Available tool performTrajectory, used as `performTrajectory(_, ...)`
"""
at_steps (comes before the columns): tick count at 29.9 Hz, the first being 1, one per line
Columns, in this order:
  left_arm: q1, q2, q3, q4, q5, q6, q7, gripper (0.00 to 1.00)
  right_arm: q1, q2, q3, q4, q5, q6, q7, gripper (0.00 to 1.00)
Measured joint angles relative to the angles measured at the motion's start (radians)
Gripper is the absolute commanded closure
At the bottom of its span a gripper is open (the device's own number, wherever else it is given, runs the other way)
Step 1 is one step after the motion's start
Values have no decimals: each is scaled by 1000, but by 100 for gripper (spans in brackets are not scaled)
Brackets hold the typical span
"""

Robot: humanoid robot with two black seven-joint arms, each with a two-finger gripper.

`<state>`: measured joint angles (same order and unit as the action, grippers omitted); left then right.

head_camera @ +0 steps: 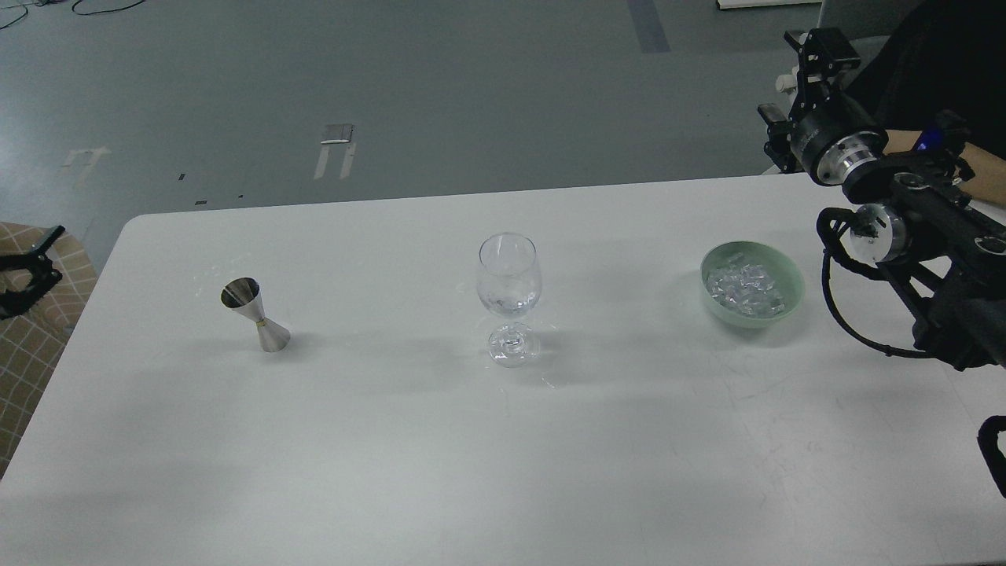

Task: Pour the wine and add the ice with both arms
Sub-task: 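Move the right gripper down toward the green ice bowl, then grasp ice cubes from the bowl with the right gripper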

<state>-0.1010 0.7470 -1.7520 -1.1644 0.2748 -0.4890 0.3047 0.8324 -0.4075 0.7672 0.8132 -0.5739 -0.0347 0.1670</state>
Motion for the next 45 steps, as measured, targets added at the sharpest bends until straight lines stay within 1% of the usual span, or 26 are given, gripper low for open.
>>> performTrajectory(5, -162, 3, 68, 33, 125, 0, 2, 2, -6, -149, -110, 131, -146, 0, 1, 0)
performTrajectory(9, -355, -36, 250, 57, 250, 0, -5, 2, -9, -286, -203, 241, -317, 0, 7, 0)
performTrajectory(12, -472, -62, 354, 112, 345, 0, -14, 2, -18, -367, -248, 304, -465, -1, 10, 0)
performTrajectory(16, -603, -99, 453, 197, 463, 0, -56, 2, -42, -448, -290, 369, -646, -2, 14, 0)
performTrajectory(18, -658, -115, 501, 244, 495, 3, -74, 2, -63, -465, -297, 392, -731, -2, 15, 0)
performTrajectory(20, -703, -135, 559, 285, 512, 24, -95, 2, -93, -469, -300, 404, -835, -3, 16, 0)
performTrajectory(22, -722, -149, 609, 308, 517, 66, -125, 2, -126, -469, -301, 406, -949, -3, 20, 0)
performTrajectory(25, -732, -173, 665, 319, 518, 156, -181, 2, -179, -460, -302, 397, -1064, -12, 26, 0)
performTrajectory(27, -732, -200, 697, 323, 514, 227, -224, 2, -216, -445, -302, 383, -1100, -32, 28, 0)
performTrajectory(29, -732, -222, 710, 324, 509, 281, -257, 2, -237, -420, -302, 363, -1116, -54, 28, 0)
performTrajectory(32, -733, -252, 713, 325, 502, 333, -289, 2, -252, -383, -302, 334, -1124, -71, 28, 0)
performTrajectory(34, -733, -262, 713, 325, 499, 346, -301, 2, -260, -365, -302, 319, -1125, -77, 28, 0)
performTrajectory(37, -733, -267, 711, 323, 499, 352, -307, 2, -266, -343, -302, 292, -1126, -96, 28, 1)
performTrajectory(40, -730, -269, 711, 315, 498, 352, -308, 2, -266, -299, -302, 241, -1127, -124, 28, 10)
performTrajectory(41, -730, -269, 710, 314, 497, 352, -308, 2, -264, -287, -303, 226, -1130, -128, 28, 11)
performTrajectory(44, -729, -268, 710, 313, 497, 349, -308, 2, -260, -264, -303, 203, -1143, -132, 28, 22)
performTrajectory(45, -729, -267, 710, 313, 497, 348, -308, 2, -260, -257, -303, 199, -1145, -132, 28, 24)
